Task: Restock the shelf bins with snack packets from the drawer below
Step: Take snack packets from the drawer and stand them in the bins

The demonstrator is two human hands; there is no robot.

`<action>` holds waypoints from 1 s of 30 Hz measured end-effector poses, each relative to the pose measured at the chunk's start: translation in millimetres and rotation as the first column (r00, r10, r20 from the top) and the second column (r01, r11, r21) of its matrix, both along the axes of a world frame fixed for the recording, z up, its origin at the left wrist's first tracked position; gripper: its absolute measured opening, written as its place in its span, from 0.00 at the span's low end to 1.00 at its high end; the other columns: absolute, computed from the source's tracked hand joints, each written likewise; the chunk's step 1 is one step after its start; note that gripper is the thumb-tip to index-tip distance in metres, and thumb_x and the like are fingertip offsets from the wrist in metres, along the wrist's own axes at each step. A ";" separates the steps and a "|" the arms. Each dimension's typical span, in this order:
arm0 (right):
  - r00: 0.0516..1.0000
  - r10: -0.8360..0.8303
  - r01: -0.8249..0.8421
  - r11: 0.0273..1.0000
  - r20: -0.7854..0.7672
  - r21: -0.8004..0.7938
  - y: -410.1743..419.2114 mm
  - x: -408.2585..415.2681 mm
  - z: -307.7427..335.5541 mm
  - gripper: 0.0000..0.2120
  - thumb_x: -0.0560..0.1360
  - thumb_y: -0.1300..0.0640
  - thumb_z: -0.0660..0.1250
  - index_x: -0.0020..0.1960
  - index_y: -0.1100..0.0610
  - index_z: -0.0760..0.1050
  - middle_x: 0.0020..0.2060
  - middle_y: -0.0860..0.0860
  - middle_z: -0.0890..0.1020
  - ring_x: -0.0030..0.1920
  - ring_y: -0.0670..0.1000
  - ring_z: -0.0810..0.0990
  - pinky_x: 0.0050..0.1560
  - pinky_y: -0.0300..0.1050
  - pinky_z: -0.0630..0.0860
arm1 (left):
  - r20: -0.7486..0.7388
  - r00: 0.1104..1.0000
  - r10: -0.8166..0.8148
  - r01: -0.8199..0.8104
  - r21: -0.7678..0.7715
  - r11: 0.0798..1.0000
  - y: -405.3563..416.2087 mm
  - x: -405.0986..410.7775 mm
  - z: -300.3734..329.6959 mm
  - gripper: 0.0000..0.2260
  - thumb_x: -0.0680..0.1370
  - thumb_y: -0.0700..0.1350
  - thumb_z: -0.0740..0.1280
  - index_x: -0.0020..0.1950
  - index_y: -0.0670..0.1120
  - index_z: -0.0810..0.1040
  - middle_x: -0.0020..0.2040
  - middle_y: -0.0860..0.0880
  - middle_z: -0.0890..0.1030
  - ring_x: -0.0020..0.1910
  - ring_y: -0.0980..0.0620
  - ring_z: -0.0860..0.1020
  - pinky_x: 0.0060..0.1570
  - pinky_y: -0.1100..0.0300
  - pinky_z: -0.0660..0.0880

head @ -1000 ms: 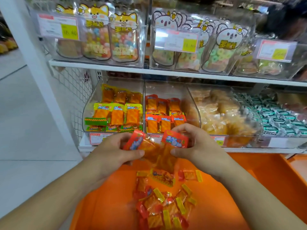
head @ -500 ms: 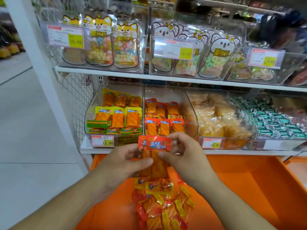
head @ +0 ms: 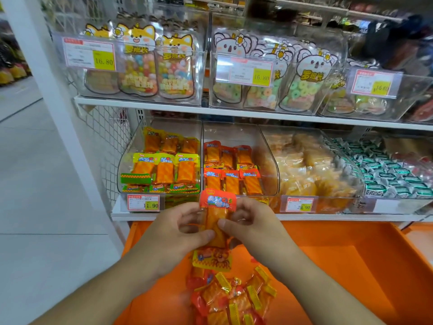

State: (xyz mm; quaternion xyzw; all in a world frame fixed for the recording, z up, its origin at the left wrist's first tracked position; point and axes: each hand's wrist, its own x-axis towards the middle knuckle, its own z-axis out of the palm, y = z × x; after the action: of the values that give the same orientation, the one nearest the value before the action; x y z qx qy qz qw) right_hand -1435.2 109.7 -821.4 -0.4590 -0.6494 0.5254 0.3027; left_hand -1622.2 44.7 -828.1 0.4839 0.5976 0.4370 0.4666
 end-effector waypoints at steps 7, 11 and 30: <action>0.999 -0.021 0.021 1.000 -0.025 -0.005 7.5 -2.5 8.2 0.07 0.77 0.59 0.76 0.52 0.54 0.80 0.32 0.53 0.78 0.33 0.53 0.80 0.35 0.53 0.82 | -0.108 0.994 -0.029 0.029 0.001 1.000 9.2 -3.8 5.1 0.20 0.73 0.46 0.80 0.61 0.62 0.82 0.51 0.54 0.88 0.53 0.53 0.86 0.60 0.48 0.81; 0.982 -0.076 0.035 0.972 0.171 0.232 33.5 12.4 23.8 0.11 0.79 0.52 0.73 0.58 0.45 0.75 0.46 0.44 0.82 0.46 0.42 0.82 0.48 0.40 0.81 | -0.124 0.989 0.084 -0.079 0.043 0.996 27.0 -0.5 20.1 0.21 0.71 0.45 0.81 0.61 0.56 0.80 0.48 0.55 0.88 0.50 0.56 0.86 0.59 0.52 0.81; 0.841 -0.221 -0.065 0.865 0.494 0.497 101.6 73.9 11.1 0.20 0.80 0.56 0.64 0.70 0.43 0.66 0.64 0.38 0.69 0.66 0.44 0.68 0.65 0.38 0.69 | -0.586 0.714 0.383 -0.357 0.166 0.919 274.5 39.3 -17.4 0.20 0.74 0.49 0.77 0.64 0.49 0.78 0.56 0.45 0.85 0.58 0.42 0.82 0.57 0.54 0.77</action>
State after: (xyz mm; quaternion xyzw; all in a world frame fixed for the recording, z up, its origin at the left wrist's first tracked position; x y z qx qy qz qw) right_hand -1361.3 211.3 -810.3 -0.5206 -0.8001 0.1787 0.2385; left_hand -1582.9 319.1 -845.5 0.4779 0.7908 0.3547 0.1429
